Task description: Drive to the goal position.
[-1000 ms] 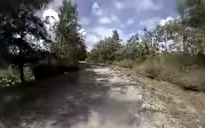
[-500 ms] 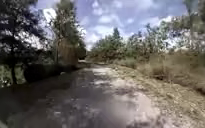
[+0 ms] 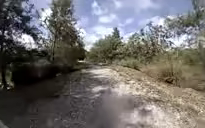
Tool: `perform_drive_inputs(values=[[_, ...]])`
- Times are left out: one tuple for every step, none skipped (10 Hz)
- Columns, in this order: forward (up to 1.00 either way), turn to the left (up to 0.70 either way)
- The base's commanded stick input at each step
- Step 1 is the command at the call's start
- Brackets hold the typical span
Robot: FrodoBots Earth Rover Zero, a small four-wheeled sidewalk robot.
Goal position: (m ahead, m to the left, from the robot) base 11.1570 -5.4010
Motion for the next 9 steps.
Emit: perform_drive_inputs(values=[[0.85,0.0],[0.85,0.0],[0.85,0.0],[0.85,0.0],[0.85,0.0],[0.85,0.0],[0.85,0.0],[0.85,0.0],[0.85,0.0]])
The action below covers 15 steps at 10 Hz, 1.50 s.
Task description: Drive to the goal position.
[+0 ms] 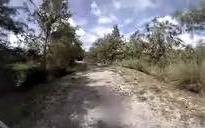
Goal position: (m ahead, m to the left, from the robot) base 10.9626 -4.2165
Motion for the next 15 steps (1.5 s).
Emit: perform_drive_inputs(values=[[0.85,0.0],[0.85,0.0],[0.85,0.0],[0.85,0.0],[0.85,0.0],[0.85,0.0],[0.85,0.0],[0.85,0.0],[0.85,0.0],[0.85,0.0],[0.85,0.0],[0.85,0.0],[0.85,0.0],[0.85,0.0],[0.85,0.0]])
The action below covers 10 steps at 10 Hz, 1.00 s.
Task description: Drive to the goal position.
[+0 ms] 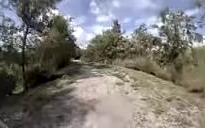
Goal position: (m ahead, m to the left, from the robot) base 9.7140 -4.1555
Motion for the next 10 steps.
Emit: perform_drive_inputs(values=[[0.85,0.0],[0.85,0.0],[0.85,0.0],[0.85,0.0],[0.85,0.0],[0.85,0.0],[0.85,0.0],[0.85,0.0],[0.85,0.0],[0.85,0.0]])
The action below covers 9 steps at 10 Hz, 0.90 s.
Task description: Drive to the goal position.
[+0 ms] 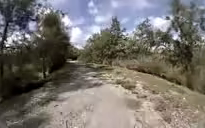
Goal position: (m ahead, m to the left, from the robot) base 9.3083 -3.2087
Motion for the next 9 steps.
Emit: perform_drive_inputs(values=[[0.85,0.0],[0.85,0.0],[0.85,0.0],[0.85,0.0],[0.85,0.0],[0.85,0.0],[0.85,0.0],[0.85,0.0],[0.85,0.0]])
